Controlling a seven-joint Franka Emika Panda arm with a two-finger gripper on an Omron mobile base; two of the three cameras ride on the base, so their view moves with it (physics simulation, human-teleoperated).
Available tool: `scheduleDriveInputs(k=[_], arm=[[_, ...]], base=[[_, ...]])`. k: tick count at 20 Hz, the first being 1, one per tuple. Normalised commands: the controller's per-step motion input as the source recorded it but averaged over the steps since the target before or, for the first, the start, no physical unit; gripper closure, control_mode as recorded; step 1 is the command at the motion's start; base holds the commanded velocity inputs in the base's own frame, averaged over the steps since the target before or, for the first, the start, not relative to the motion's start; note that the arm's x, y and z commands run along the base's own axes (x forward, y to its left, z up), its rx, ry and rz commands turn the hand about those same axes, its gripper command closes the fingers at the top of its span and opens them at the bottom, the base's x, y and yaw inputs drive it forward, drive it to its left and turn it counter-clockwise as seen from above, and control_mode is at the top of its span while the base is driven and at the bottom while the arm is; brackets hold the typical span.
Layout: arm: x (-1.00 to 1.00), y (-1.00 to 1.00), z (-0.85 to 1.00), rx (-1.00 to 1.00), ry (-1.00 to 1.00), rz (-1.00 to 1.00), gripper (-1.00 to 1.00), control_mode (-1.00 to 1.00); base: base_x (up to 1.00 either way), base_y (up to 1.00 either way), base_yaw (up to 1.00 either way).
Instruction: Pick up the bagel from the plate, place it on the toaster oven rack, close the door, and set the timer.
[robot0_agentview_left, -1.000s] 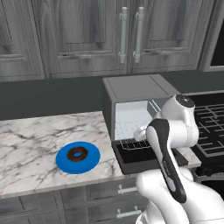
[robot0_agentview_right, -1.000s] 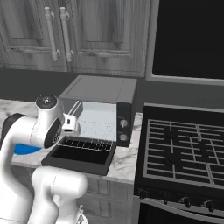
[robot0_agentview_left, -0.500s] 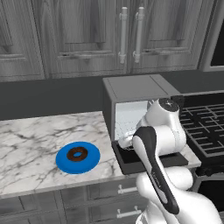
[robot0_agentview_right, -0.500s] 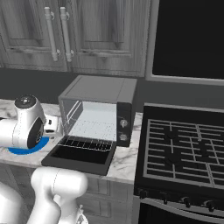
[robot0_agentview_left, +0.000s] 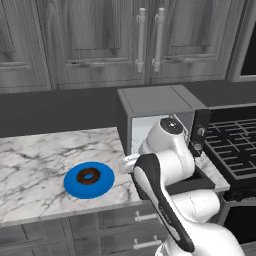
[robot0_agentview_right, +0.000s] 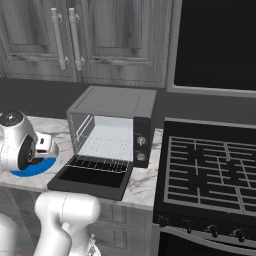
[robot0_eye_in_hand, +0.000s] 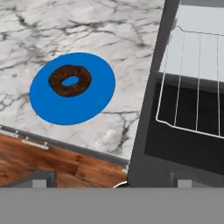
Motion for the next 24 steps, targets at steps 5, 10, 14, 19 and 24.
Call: scheduleDriveInputs(k=[5, 10, 14, 19, 24], arm=[[0.06, 0.51, -0.17, 0.0, 0.03, -0.07, -1.0, -1.0], [0.18, 0.51, -0.17, 0.0, 0.08, -0.1, -1.0, -1.0], [0.26, 0.42, -0.18, 0.0, 0.1, -0.11, -1.0, -1.0], [0.37, 0.28, -0.24, 0.0, 0.08, -0.06, -1.0, -1.0], [0.43, 0.07, -0.15, 0.0, 0.03, -0.02, -1.0, -1.0]], base=[[0.0, 0.0, 0.0], [0.0, 0.0, 0.0], [0.0, 0.0, 0.0], [0.0, 0.0, 0.0], [0.0, 0.0, 0.0]])
